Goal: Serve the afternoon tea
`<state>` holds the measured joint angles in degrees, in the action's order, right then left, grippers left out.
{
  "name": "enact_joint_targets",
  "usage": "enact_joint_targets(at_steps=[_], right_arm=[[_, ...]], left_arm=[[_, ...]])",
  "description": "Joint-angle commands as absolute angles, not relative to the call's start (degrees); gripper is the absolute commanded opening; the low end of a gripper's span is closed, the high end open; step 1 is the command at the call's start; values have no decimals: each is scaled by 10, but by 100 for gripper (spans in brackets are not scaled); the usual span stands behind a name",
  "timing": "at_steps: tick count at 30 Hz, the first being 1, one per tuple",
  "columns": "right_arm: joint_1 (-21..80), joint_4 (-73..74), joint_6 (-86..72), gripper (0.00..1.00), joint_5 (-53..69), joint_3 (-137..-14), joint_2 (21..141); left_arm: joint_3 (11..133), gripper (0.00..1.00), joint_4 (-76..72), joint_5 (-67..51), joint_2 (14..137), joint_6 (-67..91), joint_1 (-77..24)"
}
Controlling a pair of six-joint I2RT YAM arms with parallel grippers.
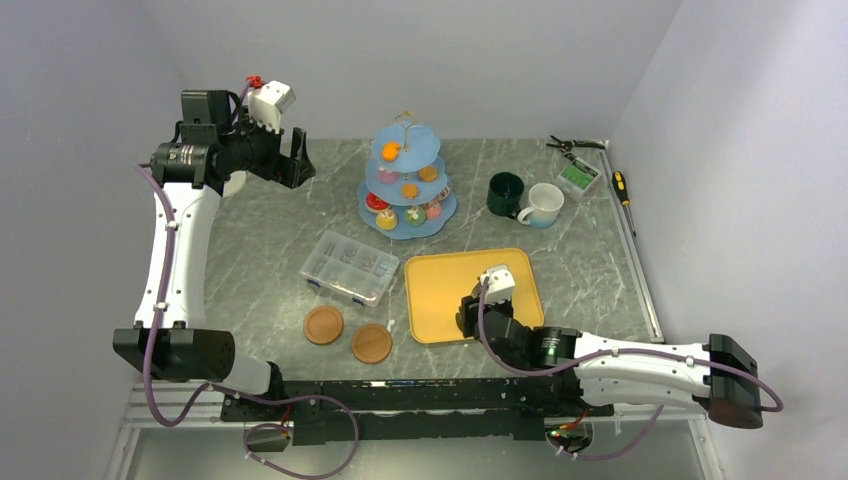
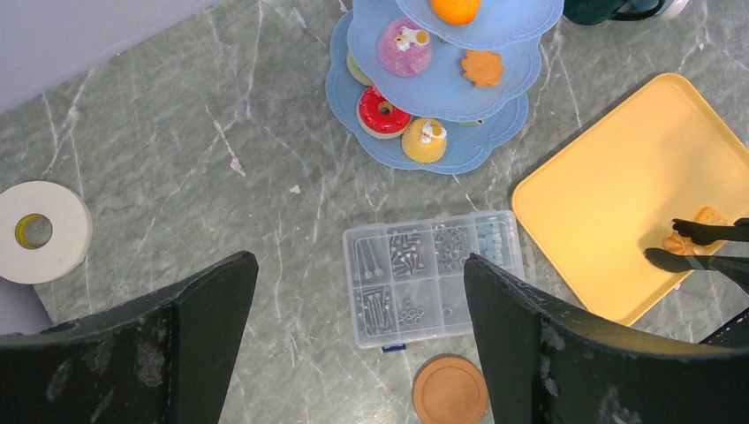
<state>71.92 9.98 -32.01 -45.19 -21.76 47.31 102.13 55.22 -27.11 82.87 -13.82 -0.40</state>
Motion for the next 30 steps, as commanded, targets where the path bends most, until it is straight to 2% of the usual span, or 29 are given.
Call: enact_joint_targets(at_steps=[1, 9, 20, 30], right_arm=[[739, 55, -330, 56, -440, -221, 481], [740, -66, -277, 56, -418, -238, 519], [740, 22, -312, 58, -457, -221, 448], [753, 97, -364, 58, -479, -232, 471]], left_arm=[[1042, 93, 547, -280, 822, -137, -2], [1047, 93, 548, -278, 822, -135, -2], [1046, 93, 544, -282, 822, -134, -2], [1045, 93, 545, -282, 822, -137, -2]])
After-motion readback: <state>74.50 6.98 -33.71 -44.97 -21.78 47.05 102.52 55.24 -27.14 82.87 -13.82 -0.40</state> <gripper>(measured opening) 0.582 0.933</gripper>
